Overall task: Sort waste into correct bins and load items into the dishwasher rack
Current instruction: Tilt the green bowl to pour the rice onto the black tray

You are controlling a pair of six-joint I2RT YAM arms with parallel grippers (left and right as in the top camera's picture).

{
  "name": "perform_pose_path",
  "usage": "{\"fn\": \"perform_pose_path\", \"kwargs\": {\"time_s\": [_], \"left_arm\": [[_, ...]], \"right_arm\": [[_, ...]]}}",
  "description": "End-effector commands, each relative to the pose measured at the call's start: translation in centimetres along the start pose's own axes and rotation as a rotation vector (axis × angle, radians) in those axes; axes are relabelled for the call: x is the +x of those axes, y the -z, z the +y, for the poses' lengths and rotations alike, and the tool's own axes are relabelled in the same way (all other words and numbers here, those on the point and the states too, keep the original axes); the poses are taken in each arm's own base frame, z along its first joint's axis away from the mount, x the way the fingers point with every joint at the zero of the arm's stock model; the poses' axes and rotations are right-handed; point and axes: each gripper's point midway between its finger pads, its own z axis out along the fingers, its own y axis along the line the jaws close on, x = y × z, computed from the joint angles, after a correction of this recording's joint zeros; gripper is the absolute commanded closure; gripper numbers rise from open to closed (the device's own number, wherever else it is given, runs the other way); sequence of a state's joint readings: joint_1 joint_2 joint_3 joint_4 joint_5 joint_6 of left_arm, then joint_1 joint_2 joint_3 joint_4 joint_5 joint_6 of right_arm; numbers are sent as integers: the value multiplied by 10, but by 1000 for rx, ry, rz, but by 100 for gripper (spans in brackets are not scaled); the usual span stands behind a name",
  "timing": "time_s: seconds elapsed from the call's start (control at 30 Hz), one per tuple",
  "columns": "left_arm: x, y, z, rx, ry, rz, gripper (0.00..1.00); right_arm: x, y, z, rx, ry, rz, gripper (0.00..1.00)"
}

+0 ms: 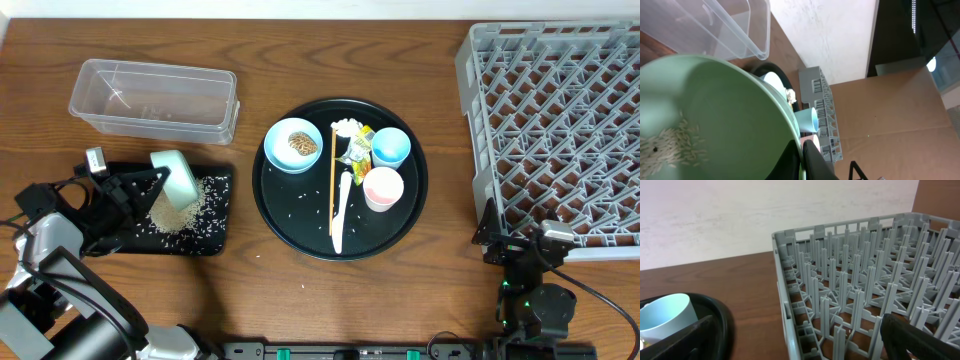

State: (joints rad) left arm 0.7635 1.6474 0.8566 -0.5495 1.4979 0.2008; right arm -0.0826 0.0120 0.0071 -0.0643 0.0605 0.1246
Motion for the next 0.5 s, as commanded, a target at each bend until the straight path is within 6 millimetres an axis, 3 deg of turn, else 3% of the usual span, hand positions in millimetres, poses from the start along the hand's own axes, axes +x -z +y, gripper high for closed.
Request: {"fn": "perform_pose_path", "kwargs": {"time_s": [0.0, 0.17, 0.27, 0.37, 0.47], "left_arm": [[1, -1, -4, 24, -49, -2, 94], [-1, -1, -9, 53, -92, -7, 94], [-2, 1, -13, 74, 15, -12, 94], [-4, 1, -12, 71, -37, -14, 94], [-6, 3, -11, 69, 22, -20, 94]], "right_arm": [[0, 0, 1, -1, 10, -3, 1], [0, 0, 1, -1, 10, -3, 1], [0, 0, 1, -1, 10, -3, 1], [0, 0, 1, -1, 10, -3, 1], [0, 0, 1, -1, 10, -3, 1]]}}
